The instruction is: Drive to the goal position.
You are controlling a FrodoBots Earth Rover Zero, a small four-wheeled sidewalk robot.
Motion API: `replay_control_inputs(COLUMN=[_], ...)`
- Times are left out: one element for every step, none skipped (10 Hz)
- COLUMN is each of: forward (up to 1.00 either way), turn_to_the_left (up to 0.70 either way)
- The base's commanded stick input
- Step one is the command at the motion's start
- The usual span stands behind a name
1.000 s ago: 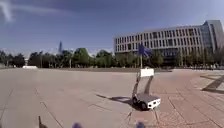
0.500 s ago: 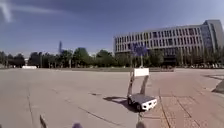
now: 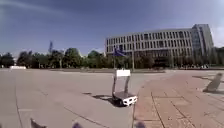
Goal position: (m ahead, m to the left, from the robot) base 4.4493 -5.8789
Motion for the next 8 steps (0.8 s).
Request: replay_control_inputs(forward=[0.00, 0.00, 0.00, 0.00, 0.00, 0.00, 0.00, 0.07], turn_to_the_left=[-0.70, -0.70, -0.70, -0.70, -0.70, -0.70, -0.70, -0.64])
